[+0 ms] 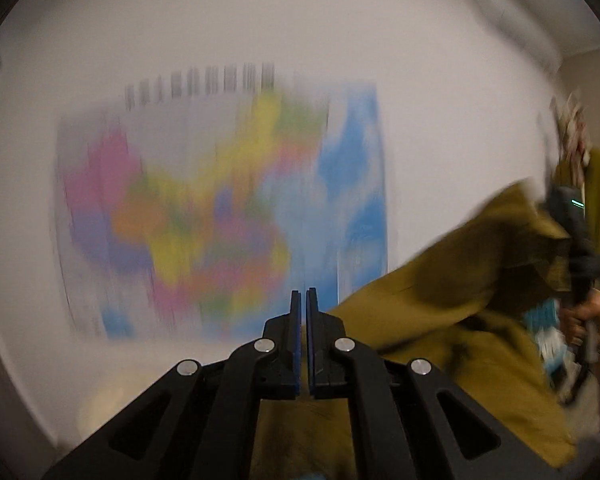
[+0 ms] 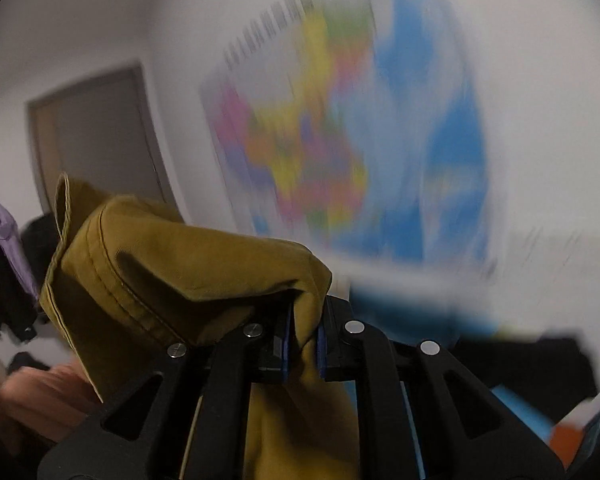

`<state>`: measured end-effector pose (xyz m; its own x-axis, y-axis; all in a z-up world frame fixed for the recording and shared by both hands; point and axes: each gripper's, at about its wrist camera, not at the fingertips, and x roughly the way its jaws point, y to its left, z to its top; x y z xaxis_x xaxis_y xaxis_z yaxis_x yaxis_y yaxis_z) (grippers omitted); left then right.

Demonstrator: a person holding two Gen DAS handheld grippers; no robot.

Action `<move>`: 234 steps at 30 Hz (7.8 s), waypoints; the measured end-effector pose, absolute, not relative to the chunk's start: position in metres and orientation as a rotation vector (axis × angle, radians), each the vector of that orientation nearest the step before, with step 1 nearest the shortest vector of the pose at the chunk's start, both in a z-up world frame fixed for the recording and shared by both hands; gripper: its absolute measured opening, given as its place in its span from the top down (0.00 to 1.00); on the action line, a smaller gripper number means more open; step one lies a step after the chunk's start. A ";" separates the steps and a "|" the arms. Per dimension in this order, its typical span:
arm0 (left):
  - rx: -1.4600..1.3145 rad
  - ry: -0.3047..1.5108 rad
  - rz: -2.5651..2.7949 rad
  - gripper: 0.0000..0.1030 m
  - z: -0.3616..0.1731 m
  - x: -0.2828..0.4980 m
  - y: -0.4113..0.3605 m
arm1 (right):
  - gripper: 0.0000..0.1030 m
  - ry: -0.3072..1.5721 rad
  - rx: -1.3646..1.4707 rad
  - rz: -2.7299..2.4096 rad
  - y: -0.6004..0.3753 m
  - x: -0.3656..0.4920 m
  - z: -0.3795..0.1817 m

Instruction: Fold large clothes

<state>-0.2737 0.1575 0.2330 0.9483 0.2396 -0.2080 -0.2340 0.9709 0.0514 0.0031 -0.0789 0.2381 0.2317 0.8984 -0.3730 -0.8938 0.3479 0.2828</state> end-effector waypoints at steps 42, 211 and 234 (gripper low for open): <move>-0.102 0.910 -0.015 0.96 0.005 -0.099 0.283 | 0.94 0.725 -0.138 0.511 -0.140 0.025 0.149; -0.106 0.720 -0.251 0.30 0.029 -0.118 0.170 | 0.85 0.661 0.040 1.232 -0.051 -0.001 0.135; -0.081 1.048 -0.128 0.55 -0.069 -0.050 0.201 | 0.07 0.948 0.208 0.484 -0.216 0.104 -0.004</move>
<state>-0.0496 0.2011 -0.0686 0.4925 -0.1439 -0.8583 0.0670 0.9896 -0.1275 0.1044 -0.2155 -0.0037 0.4866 0.4838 -0.7274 -0.3050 0.8743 0.3775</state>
